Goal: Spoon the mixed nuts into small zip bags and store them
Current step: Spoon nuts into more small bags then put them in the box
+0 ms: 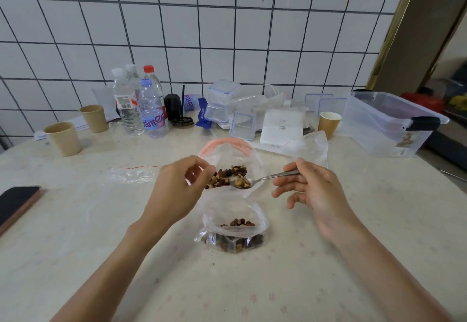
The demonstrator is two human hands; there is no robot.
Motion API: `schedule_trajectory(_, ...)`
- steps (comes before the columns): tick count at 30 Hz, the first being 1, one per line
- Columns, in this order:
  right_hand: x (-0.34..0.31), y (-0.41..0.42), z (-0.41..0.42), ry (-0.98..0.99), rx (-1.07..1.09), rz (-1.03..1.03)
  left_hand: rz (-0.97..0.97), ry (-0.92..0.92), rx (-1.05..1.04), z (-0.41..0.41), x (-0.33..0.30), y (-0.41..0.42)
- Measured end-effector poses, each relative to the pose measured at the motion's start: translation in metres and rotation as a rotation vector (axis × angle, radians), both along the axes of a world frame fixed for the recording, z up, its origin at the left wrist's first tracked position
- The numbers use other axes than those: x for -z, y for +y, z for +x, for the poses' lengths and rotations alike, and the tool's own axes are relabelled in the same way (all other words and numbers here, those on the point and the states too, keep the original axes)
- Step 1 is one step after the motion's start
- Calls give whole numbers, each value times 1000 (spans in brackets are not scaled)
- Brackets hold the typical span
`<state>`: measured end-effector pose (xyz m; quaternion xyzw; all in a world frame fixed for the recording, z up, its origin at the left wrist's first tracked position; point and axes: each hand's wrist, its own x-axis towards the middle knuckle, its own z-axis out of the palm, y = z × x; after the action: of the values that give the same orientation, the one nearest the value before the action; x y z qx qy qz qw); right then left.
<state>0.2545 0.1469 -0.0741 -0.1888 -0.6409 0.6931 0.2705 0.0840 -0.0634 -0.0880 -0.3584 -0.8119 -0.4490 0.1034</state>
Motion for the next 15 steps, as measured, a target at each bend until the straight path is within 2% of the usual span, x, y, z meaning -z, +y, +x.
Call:
schedule_trajectory(4, 12, -4, 15, -29, -33, 47, -211, -180, 94, 14, 10, -6)
schedule_trajectory(8, 24, -10, 24, -39, -61, 229, -272, -278, 151, 22, 16, -8)
schedule_trajectory(10, 26, -14, 29, -52, -55, 460, -245, -320, 189, 24, 15, -9)
schedule_trajectory(15, 14, -23, 49, -87, -121, 1228, -94, -438, 238, 27, 13, -13)
